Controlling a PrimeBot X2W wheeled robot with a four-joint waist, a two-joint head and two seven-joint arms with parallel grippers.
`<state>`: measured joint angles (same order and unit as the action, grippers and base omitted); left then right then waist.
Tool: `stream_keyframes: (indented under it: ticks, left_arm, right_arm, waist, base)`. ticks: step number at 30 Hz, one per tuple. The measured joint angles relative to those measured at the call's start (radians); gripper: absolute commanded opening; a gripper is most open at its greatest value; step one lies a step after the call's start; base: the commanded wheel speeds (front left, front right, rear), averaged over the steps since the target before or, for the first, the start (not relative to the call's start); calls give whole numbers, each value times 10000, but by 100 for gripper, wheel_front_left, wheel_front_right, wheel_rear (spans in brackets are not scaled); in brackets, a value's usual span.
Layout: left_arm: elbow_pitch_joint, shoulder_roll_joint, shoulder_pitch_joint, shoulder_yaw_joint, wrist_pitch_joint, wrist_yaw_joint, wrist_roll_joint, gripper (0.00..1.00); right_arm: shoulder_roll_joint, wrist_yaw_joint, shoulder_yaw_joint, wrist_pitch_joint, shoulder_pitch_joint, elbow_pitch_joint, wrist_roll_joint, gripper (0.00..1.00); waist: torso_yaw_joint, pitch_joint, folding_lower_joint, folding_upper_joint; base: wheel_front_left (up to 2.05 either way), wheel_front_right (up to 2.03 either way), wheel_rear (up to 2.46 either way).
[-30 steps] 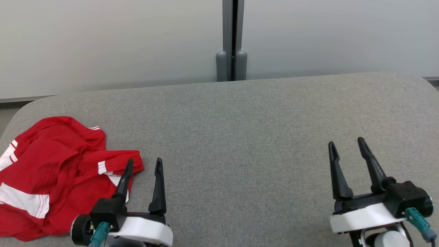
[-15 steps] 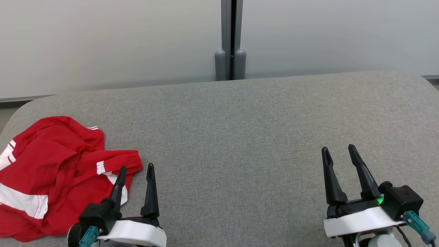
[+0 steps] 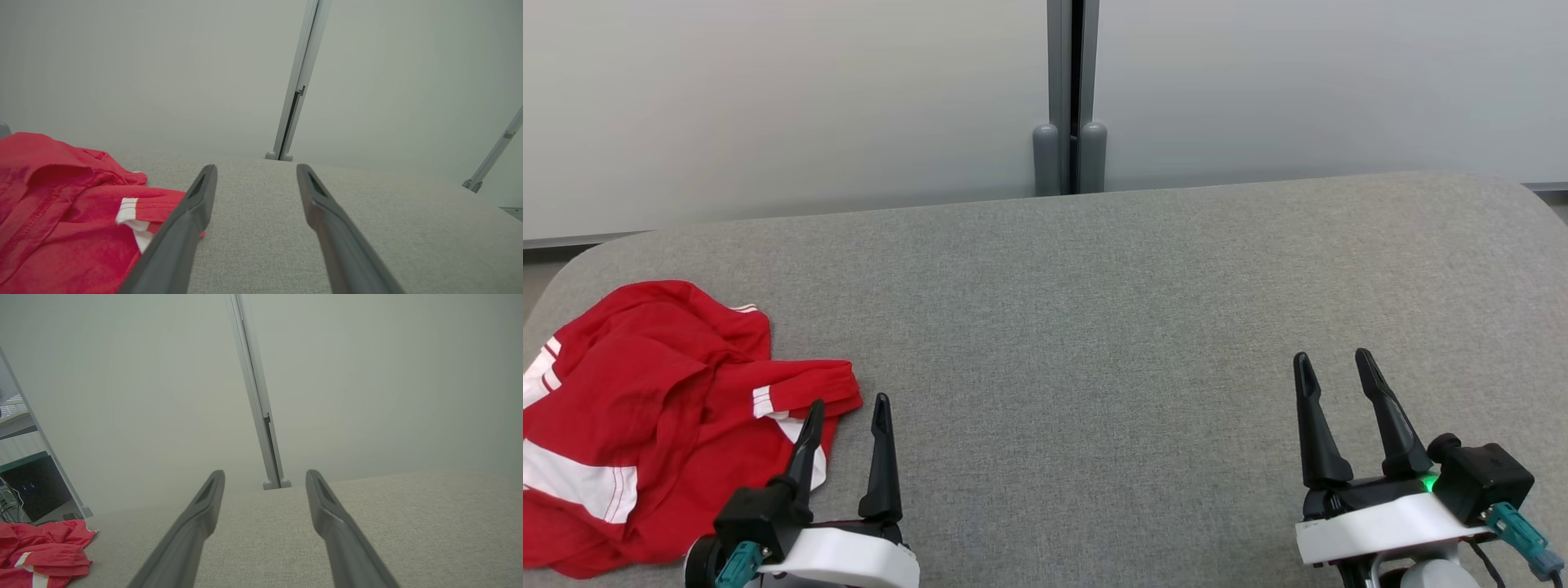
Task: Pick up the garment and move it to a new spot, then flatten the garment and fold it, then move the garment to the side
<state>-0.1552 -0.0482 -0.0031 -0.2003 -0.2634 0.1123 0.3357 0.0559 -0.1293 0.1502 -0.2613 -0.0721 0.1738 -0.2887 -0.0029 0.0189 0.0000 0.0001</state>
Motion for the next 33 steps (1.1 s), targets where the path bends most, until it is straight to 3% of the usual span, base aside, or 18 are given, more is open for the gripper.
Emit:
stream_keyframes:
  ticks: [20, 33]
  left_arm:
    - [-31, 0, 3, 44, 0, -56, 8, 100]
    - [-69, -2, 6, 56, -8, 4, -56, 100]
  right_arm:
    - [-25, 0, -59, 0, 4, 73, -148, 100]
    - [-25, 0, 46, -23, 128, 128, -92, 100]
  waist:
    - [47, -10, -1, 0]
    - [1072, -32, 0, 0]
  base:
    - [0, 0, 0]
    - [0, 0, 0]
